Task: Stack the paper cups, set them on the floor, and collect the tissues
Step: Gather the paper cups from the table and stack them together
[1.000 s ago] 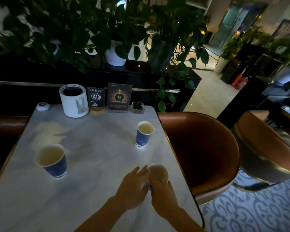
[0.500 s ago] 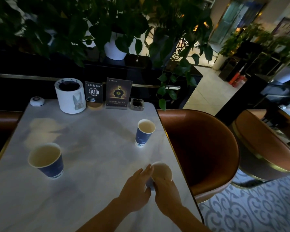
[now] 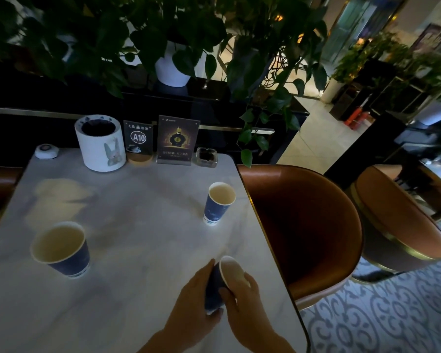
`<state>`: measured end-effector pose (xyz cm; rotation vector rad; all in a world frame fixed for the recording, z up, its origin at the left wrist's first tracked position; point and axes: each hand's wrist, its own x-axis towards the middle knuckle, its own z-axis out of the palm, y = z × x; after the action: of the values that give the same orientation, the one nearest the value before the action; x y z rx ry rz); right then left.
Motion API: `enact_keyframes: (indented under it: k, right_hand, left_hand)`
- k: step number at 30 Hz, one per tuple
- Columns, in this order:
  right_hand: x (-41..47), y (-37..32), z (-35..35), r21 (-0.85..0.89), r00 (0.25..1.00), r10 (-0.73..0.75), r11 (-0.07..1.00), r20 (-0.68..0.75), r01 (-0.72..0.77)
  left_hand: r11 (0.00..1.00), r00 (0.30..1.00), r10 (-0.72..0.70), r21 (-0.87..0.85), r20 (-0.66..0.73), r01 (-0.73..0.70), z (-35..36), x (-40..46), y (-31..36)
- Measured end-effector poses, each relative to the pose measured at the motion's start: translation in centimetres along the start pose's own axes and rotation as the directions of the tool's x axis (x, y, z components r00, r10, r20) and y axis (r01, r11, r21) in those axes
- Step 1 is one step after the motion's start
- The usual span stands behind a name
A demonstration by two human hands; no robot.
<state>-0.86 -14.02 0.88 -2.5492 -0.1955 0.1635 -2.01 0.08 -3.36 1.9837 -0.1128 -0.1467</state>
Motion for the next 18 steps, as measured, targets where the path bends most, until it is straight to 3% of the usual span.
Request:
enact_keyframes:
  k: [3,10,12,15,18]
  right_hand:
    - [0.5,-1.3,0.1,0.072,0.997,-0.038,0.997,0.065,0.034]
    - [1.6,-3.7,0.1,0.196,0.985,0.069,0.975,0.158,-0.100]
    - [2.2,-4.3,-0.1,0.223,0.984,0.034,0.972,0.175,-0.074]
    - [3.7,-4.4,-0.5,0.295,0.988,-0.089,0.954,0.127,0.048]
    - [6.3,-3.9,-1.0,0.230,0.997,-0.067,0.970,-0.048,0.076]
  left_hand:
    - [0.997,0.995,-0.068,-0.038,-0.068,0.065,-0.7,-0.2,-1.0]
    - [0.993,0.987,-0.113,-0.046,-0.112,0.108,-2.8,0.3,-1.8]
    - [0.990,0.982,-0.137,-0.045,-0.131,0.133,-3.3,0.5,-1.9]
    - [0.985,0.971,-0.169,-0.051,-0.167,0.163,-4.2,0.8,-2.2]
    - [0.983,0.959,-0.182,-0.075,-0.215,0.170,-5.3,1.0,-2.8]
